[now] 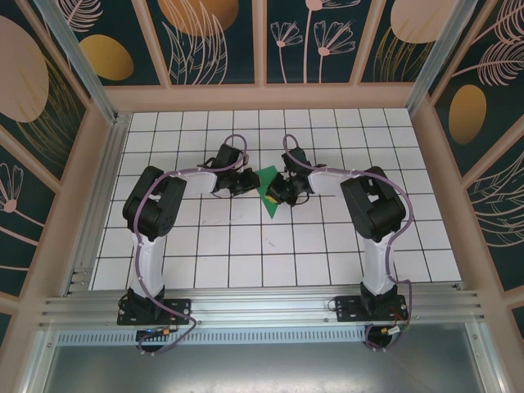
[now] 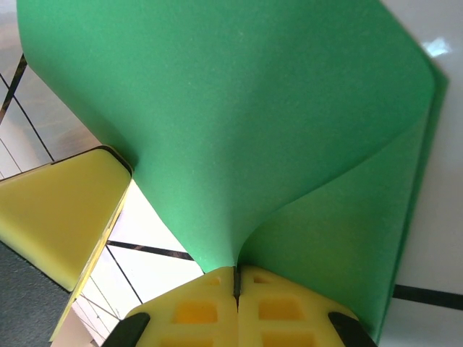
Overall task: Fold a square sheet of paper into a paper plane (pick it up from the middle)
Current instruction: Third fold the triangle at the center of the table.
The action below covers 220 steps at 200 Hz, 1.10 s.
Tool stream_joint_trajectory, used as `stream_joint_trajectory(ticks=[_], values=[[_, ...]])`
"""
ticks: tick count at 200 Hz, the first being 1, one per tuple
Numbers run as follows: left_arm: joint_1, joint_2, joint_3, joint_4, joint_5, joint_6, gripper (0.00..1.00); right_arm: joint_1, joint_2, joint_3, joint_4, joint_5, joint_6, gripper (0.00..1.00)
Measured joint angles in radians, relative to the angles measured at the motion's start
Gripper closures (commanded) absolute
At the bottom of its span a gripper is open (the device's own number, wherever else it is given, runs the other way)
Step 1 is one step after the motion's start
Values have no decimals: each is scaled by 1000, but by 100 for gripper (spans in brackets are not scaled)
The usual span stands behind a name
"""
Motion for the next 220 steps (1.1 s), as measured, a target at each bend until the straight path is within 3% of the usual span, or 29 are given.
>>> stream_joint_trajectory(ticks=[33, 77, 183, 220], values=[[0, 1, 0, 0, 0, 0, 82, 0, 0, 0, 0, 0, 0, 94], [0, 1, 0, 0, 0, 0, 82, 0, 0, 0, 10, -3, -9, 71], [-6, 1, 17, -28, -16, 0, 83, -6, 0, -13, 41, -33, -31, 70], [-6, 2, 17, -28, -16, 0, 83, -7, -5, -27, 75, -50, -42, 59]])
